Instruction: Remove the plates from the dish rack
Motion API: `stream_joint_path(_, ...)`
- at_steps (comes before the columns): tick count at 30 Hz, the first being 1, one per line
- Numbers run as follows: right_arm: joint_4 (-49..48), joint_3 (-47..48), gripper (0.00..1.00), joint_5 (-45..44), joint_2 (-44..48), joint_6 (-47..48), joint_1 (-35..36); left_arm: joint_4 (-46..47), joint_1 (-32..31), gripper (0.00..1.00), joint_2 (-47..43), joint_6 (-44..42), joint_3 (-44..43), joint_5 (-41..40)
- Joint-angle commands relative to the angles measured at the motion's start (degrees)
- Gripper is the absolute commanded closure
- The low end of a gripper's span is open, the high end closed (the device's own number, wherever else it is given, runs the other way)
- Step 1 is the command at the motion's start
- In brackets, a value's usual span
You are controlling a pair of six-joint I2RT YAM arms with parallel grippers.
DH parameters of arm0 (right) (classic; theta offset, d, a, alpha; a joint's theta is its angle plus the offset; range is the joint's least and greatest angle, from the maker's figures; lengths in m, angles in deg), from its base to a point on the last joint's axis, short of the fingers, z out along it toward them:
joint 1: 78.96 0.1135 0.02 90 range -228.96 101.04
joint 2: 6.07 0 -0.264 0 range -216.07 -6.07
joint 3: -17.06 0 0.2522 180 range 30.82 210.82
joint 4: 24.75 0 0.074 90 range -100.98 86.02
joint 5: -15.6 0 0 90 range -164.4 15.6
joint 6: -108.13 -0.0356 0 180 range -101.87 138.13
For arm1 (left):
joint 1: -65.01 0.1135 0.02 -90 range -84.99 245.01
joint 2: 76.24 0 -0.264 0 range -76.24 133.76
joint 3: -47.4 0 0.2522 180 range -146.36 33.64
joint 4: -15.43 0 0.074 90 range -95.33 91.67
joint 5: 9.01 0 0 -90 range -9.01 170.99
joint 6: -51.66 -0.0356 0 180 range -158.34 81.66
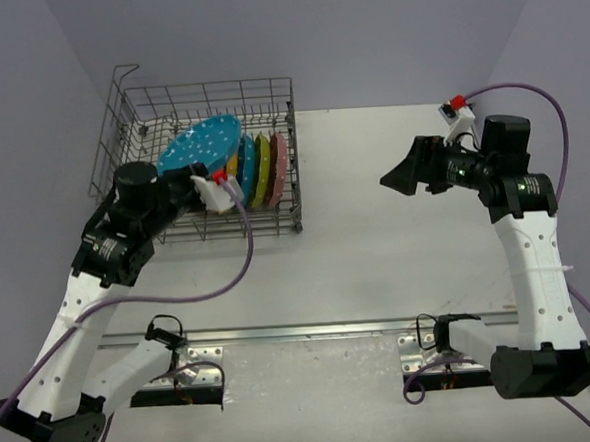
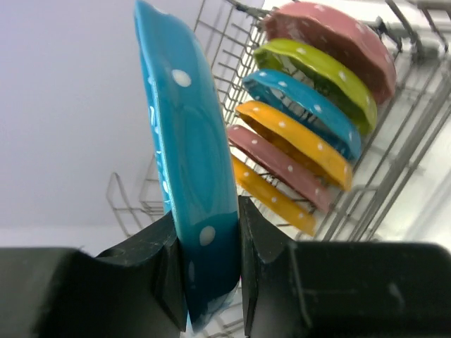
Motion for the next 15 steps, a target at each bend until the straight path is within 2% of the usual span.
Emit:
stream_joint_path(1,-0.9,4.6,0.01,14.1,-6.6,-10.2,-0.3,16.2,-1.7,1.0,-12.7,-31.7,15.7,8.1)
stream_joint_path(4,-5.6,3.1,0.01,22.5,-9.5,-17.6,-0.2,18.8,-1.7,1.0,-20.5,-43.8,23.9,15.0)
stream_joint_path(7,-10.1,1.5,0.01,26.2,-12.1,-22.5,1.6,19.2,-1.7,1.0,-24.3,-49.3,28.4,20.7)
stream_joint_path(15,-17.5,1.0,0.02,24.5,-17.3,-26.2,11.6,20.0,-1.7,1.0,-24.3,-61.7,32.5,30.5)
